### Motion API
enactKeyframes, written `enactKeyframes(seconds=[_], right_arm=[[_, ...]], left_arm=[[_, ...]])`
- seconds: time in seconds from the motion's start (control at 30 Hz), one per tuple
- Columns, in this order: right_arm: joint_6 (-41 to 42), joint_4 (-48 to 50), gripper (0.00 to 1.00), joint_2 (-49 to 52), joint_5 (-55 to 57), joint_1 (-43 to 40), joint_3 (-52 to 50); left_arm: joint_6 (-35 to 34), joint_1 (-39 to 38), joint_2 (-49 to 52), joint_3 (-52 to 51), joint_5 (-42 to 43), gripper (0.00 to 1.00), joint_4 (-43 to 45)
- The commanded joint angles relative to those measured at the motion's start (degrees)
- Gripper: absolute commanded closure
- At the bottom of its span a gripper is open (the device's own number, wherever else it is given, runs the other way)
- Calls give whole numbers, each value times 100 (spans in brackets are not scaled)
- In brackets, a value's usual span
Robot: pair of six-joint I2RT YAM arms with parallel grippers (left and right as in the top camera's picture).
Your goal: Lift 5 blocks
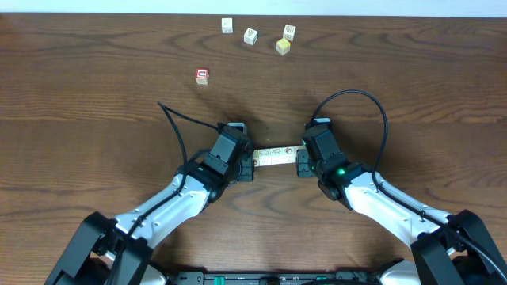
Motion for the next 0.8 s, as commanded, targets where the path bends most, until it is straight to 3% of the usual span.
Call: enactKeyframes(seconds=[0.0,0.77], right_arm=[[44,238,99,37,-1853,413,249],[72,295,99,459,-1893,619,249]], left_arm=[[-55,-479,70,295,1408,93,354],[-122,-481,179,262,1412,92,264]])
